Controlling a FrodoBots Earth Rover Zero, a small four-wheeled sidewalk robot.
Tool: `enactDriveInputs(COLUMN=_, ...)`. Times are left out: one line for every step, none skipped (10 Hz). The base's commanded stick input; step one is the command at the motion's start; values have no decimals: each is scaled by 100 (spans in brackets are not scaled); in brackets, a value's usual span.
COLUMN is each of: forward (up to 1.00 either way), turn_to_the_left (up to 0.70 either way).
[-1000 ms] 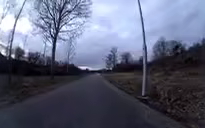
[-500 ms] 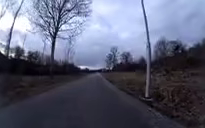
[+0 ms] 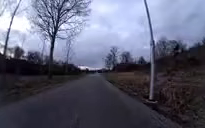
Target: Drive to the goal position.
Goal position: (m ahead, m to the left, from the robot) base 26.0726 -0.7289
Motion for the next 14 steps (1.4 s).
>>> enactDriveInputs(forward=50, turn_to_the_left=0)
enactDriveInputs(forward=50, turn_to_the_left=0)
enactDriveInputs(forward=50, turn_to_the_left=0)
enactDriveInputs(forward=50, turn_to_the_left=0)
enactDriveInputs(forward=50, turn_to_the_left=0)
enactDriveInputs(forward=50, turn_to_the_left=0)
enactDriveInputs(forward=50, turn_to_the_left=0)
enactDriveInputs(forward=50, turn_to_the_left=0)
enactDriveInputs(forward=50, turn_to_the_left=0)
enactDriveInputs(forward=50, turn_to_the_left=0)
enactDriveInputs(forward=50, turn_to_the_left=0)
enactDriveInputs(forward=50, turn_to_the_left=0)
enactDriveInputs(forward=50, turn_to_the_left=0)
enactDriveInputs(forward=50, turn_to_the_left=0)
